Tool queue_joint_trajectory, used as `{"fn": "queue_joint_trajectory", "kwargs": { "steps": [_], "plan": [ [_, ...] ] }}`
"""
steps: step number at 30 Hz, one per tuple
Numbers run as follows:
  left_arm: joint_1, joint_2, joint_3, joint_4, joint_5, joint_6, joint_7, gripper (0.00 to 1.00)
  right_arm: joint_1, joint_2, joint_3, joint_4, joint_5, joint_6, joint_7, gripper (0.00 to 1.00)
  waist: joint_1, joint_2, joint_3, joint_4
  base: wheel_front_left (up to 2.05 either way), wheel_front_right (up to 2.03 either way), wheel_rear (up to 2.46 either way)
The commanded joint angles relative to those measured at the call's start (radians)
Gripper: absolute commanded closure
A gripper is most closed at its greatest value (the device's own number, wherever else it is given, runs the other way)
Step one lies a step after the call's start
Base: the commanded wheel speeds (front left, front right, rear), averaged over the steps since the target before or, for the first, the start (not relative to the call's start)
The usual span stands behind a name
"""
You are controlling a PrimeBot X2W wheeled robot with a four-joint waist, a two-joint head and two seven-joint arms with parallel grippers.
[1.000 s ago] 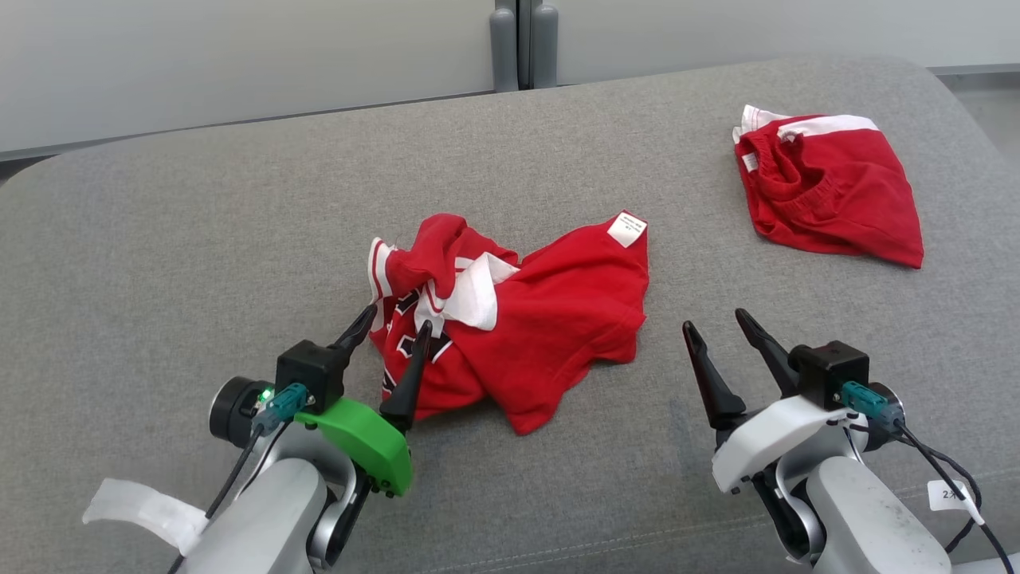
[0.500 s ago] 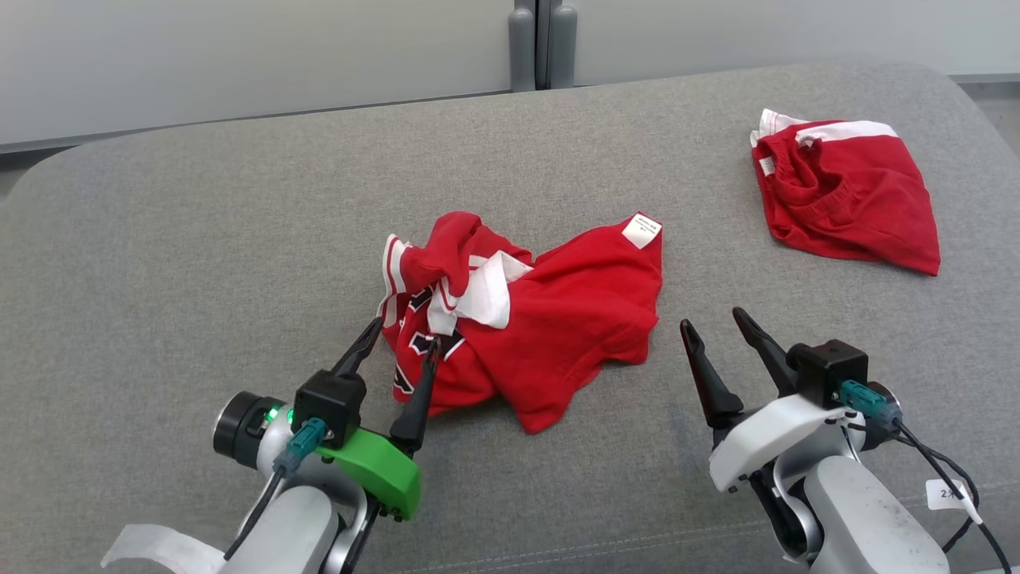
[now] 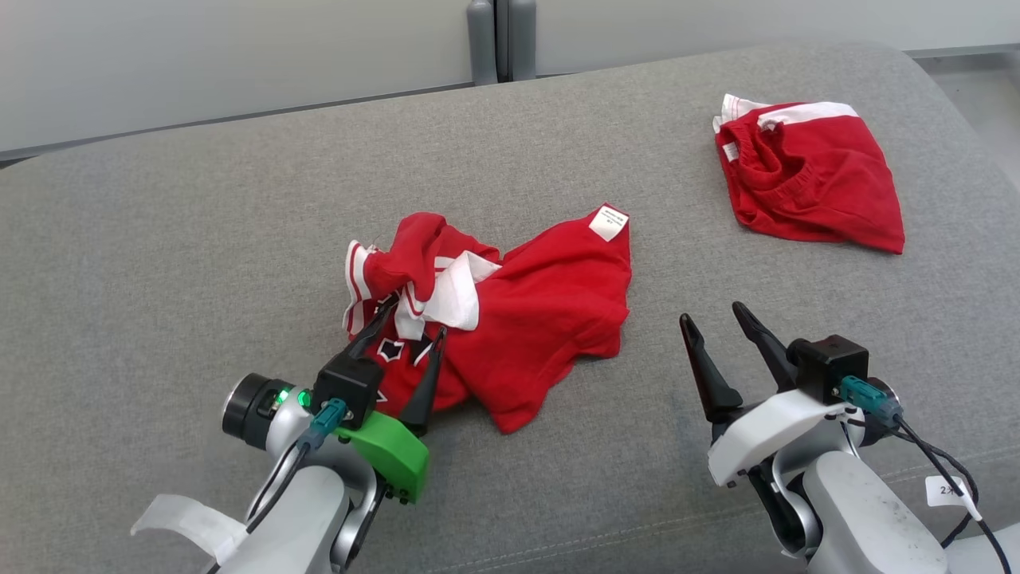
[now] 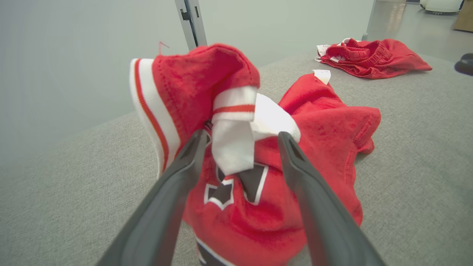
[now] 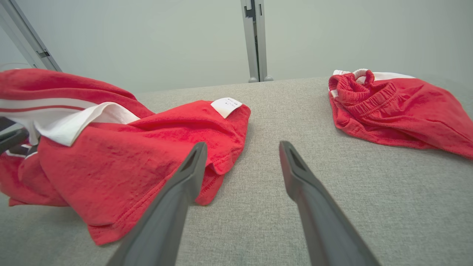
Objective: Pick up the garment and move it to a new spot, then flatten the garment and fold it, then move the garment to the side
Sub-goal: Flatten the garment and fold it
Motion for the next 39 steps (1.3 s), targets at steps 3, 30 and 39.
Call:
{"fn": "queue_joint_trajectory", "kwargs": {
  "steps": [3, 30, 39],
  "plan": [
    [-0.030, -0.015, 0.007, 0.035, 0.001, -0.011, -0.004, 0.08, -0.009, -0.002, -0.005, 0.002, 0.000, -0.001, -0.006, 0.00, 0.0000, -0.0001, 0.005, -0.020, 0.00, 0.00, 0.00],
    [0.085, 0.065, 0.162, -0.173, 0.026, 0.036, -0.004, 1.00, 0.044, 0.018, -0.028, 0.019, -0.010, -0.001, -0.012, 0.00, 0.0000, -0.0001, -0.049, 0.117, 0.00, 0.00, 0.00],
    [0.218, 0.129, 0.223, -0.272, -0.028, 0.087, 0.018, 1.00, 0.049, 0.013, -0.023, 0.021, -0.009, -0.001, -0.013, 0.00, 0.0000, -0.0001, -0.054, 0.150, 0.00, 0.00, 0.00]
  ]
}}
